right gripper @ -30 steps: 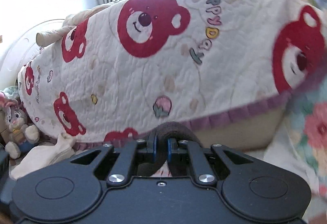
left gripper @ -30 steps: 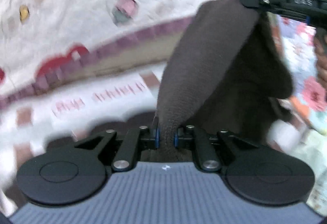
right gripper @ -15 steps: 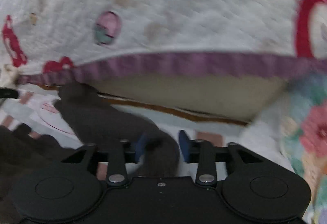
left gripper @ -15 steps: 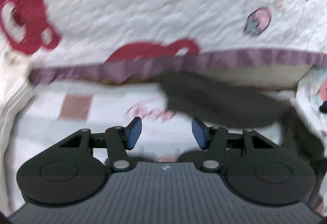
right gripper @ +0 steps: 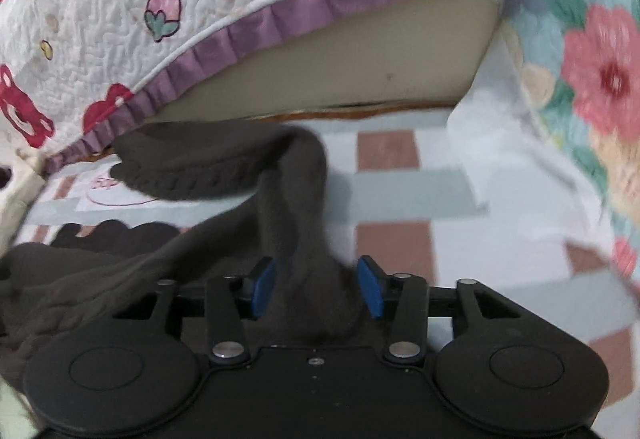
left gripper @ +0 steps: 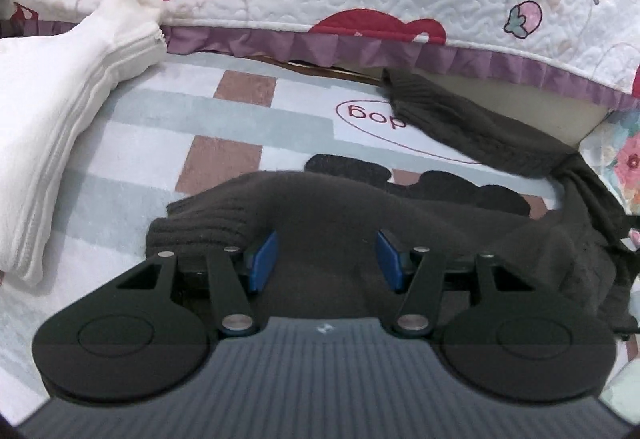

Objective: Fold clothes

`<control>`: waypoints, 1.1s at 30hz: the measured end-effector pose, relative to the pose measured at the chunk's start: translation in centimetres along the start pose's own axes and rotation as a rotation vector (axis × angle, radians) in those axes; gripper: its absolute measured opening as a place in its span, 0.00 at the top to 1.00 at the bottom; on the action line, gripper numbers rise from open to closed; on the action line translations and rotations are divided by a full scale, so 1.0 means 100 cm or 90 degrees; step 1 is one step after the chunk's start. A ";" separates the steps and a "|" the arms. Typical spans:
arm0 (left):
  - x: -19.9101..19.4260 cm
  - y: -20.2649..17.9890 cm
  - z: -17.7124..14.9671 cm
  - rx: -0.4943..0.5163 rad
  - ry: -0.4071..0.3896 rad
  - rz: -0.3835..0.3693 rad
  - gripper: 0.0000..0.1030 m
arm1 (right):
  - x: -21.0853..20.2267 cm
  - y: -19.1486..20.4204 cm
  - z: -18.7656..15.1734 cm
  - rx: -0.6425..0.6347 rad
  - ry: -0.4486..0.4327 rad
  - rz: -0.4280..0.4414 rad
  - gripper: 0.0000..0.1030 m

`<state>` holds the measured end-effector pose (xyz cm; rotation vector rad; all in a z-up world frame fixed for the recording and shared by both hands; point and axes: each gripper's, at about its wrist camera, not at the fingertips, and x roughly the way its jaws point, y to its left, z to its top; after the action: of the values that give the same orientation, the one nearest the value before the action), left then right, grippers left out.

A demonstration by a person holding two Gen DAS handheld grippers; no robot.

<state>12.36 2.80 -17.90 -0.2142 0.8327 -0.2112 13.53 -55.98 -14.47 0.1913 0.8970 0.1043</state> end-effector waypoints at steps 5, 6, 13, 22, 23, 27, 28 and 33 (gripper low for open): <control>-0.016 0.002 -0.002 -0.008 -0.009 -0.005 0.48 | 0.011 0.017 -0.029 -0.033 0.010 -0.037 0.47; -0.021 0.005 -0.004 -0.018 -0.009 -0.007 0.48 | 0.013 0.020 -0.031 -0.045 0.012 -0.048 0.47; -0.056 0.009 -0.017 0.007 -0.004 0.054 0.45 | 0.022 0.028 -0.026 -0.085 -0.010 -0.159 0.42; -0.095 0.026 -0.032 0.019 0.051 0.086 0.40 | 0.019 0.030 -0.019 -0.044 -0.042 -0.169 0.42; -0.090 0.022 -0.035 0.043 0.073 0.083 0.37 | 0.018 0.030 -0.019 -0.038 -0.046 -0.169 0.42; -0.067 0.015 -0.045 0.072 0.141 0.073 0.34 | 0.014 0.025 -0.020 0.009 -0.056 -0.159 0.41; -0.060 0.014 -0.047 0.063 0.153 0.069 0.34 | 0.013 0.024 -0.021 0.019 -0.057 -0.155 0.41; -0.034 0.019 -0.051 -0.038 0.187 0.000 0.30 | 0.013 0.024 -0.026 0.033 -0.053 -0.143 0.41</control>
<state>6.47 4.99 -19.33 -0.2419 1.1317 -0.2216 12.30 -53.10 -16.57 0.1407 0.8334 -0.1353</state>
